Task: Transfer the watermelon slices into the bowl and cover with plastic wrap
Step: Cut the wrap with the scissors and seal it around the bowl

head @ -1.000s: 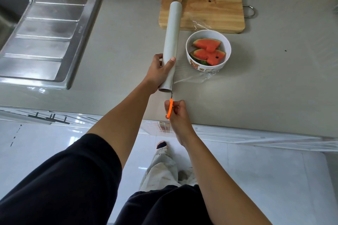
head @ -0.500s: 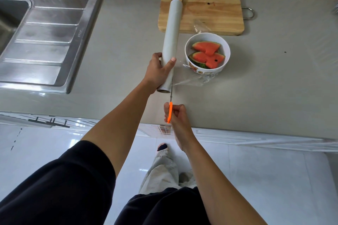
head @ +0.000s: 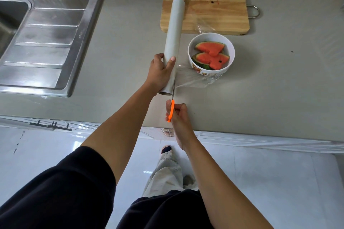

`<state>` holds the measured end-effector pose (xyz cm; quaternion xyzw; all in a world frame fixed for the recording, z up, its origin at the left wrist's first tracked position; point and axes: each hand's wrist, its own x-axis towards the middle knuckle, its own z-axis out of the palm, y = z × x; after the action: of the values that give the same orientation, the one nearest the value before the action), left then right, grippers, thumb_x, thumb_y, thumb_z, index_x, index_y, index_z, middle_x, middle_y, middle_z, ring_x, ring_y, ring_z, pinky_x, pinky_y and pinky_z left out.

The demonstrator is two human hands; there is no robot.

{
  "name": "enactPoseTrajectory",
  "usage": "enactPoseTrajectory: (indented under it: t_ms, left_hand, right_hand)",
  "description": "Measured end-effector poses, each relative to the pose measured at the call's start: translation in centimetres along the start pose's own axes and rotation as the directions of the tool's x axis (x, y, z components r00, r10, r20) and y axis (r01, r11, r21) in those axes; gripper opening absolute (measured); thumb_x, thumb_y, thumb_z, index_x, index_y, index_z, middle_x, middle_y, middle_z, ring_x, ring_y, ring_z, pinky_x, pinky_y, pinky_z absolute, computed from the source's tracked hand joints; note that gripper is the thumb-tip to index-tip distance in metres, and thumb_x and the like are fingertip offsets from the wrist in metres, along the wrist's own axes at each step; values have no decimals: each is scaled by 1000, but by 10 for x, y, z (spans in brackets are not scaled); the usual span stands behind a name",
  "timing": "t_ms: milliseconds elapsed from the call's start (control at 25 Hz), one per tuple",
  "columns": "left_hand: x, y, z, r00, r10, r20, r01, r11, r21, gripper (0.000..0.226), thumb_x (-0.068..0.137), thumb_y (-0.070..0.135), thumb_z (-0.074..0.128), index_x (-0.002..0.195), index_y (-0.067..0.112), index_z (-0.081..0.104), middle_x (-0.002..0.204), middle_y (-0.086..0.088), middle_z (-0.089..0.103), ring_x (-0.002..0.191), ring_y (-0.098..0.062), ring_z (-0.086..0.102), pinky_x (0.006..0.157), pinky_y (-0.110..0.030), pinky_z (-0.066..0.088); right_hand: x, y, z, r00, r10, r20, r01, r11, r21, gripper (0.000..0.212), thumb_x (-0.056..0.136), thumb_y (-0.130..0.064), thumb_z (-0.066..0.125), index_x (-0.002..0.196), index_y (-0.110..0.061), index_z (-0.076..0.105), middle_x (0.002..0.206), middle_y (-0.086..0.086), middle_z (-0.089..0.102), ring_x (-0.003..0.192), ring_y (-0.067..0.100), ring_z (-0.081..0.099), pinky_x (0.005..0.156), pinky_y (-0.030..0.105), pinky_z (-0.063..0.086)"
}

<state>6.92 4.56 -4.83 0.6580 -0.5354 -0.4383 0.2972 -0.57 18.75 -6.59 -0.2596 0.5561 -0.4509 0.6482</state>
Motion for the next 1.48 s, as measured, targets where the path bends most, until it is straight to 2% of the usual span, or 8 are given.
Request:
enactPoseTrajectory:
  t_ms: [280, 520, 760, 920, 1040, 1320, 1480]
  left_hand:
    - [-3, 2, 3, 1000, 12, -7, -12, 1000, 12, 52, 97, 45, 38, 132, 6, 37, 129, -15, 46, 116, -29, 49, 100, -46, 42]
    - [-5, 3, 2, 1000, 22, -6, -22, 1000, 15, 50, 98, 44, 34, 132, 6, 37, 129, -14, 45, 115, -27, 47, 99, -42, 42]
    - [-6, 4, 2, 1000, 27, 0, -27, 1000, 5, 46, 100, 41, 29, 129, 6, 39, 126, -16, 47, 113, -27, 48, 93, -36, 41]
    - [-6, 7, 3, 1000, 27, 2, -27, 1000, -9, 46, 100, 39, 29, 129, 5, 39, 126, -16, 46, 113, -28, 48, 91, -36, 41]
    - [-7, 8, 3, 1000, 24, 8, -23, 1000, -18, 46, 100, 39, 29, 129, 5, 38, 127, -15, 45, 113, -27, 48, 92, -36, 42]
    - [-9, 5, 1, 999, 34, 3, -34, 999, -19, 45, 101, 35, 29, 128, 1, 40, 127, -15, 46, 111, -24, 48, 88, -30, 40]
    - [-8, 8, 0, 999, 52, 3, -52, 998, -37, 43, 101, 34, 30, 126, 1, 41, 124, -14, 48, 103, -18, 48, 84, -27, 39]
  right_hand:
    - [11, -2, -1, 1000, -5, -29, 4, 999, -36, 41, 71, -61, 60, 83, -25, 45, 55, -22, 56, 57, -4, 52, 75, 27, 43]
    - [14, 2, -6, 999, -39, -12, 38, 998, -59, 28, 82, -46, 61, 85, -21, 47, 56, -21, 59, 59, -6, 55, 74, 28, 45]
    - [21, -9, -7, 1000, -14, -23, 14, 1000, -5, 34, 78, -48, 64, 85, -19, 47, 56, -19, 59, 55, -3, 53, 70, 23, 46]
    - [29, -13, -8, 998, -43, -42, 41, 998, -45, 39, 74, -52, 64, 85, -19, 47, 69, -8, 54, 55, -4, 53, 72, 27, 47]
    - [32, -12, -10, 997, -68, -45, 66, 996, -53, 30, 81, -42, 64, 84, -18, 47, 68, -5, 53, 53, -2, 52, 72, 29, 46]
    - [45, -28, -9, 998, -13, -68, 7, 995, -96, 31, 81, -48, 62, 80, -22, 47, 69, -7, 56, 55, 0, 53, 57, 11, 44]
    - [51, -29, -10, 996, -50, -74, 43, 995, -94, 27, 83, -42, 62, 80, -19, 47, 71, -6, 56, 55, -3, 54, 64, 14, 46]
